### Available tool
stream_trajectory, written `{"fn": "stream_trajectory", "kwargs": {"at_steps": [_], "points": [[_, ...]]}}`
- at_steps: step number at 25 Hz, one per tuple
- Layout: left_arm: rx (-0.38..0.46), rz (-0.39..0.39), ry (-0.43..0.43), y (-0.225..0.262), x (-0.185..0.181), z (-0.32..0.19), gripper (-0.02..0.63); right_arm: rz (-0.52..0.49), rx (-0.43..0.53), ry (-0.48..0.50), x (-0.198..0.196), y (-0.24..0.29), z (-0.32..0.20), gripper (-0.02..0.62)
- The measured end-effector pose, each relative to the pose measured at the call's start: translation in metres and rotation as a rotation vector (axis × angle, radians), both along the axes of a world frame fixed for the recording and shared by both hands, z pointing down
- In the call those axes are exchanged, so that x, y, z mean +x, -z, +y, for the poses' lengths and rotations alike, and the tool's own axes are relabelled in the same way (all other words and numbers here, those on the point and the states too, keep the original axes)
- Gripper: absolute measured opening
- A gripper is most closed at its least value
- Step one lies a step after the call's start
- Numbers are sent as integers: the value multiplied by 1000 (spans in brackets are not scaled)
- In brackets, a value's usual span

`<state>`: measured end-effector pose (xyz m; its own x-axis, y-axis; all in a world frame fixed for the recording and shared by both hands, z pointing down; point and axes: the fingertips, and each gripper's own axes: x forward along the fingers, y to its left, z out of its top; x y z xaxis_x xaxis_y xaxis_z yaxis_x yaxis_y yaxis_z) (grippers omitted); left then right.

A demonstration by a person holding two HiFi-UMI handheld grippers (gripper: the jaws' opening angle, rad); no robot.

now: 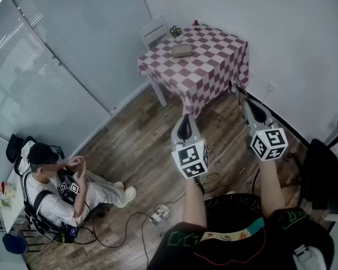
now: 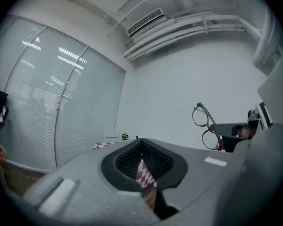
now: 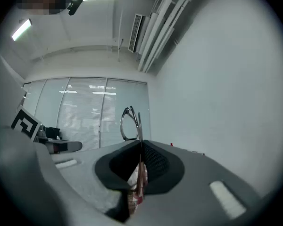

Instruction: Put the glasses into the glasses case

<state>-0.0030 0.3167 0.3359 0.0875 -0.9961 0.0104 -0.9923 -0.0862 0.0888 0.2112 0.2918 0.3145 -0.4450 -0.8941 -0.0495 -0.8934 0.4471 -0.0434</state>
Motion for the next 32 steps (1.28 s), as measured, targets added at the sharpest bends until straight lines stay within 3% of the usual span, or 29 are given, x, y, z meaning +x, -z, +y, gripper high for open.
{"fn": "stream_trajectory", "kwargs": {"at_steps": [6,13,25,32], "points": [[14,29,1,9,-3,0,11,15,20,10,-3,10,1,20],[25,38,-27,11,0,-2,11,-43,4,8,-4,11,2,20],[-32,85,-65,-16,7,1,11,-31,-39,1,4,-4,7,21],[-85,113,-7,-40,-17,-2,11,-25,-89,35,-13,-24,-8,20]]}}
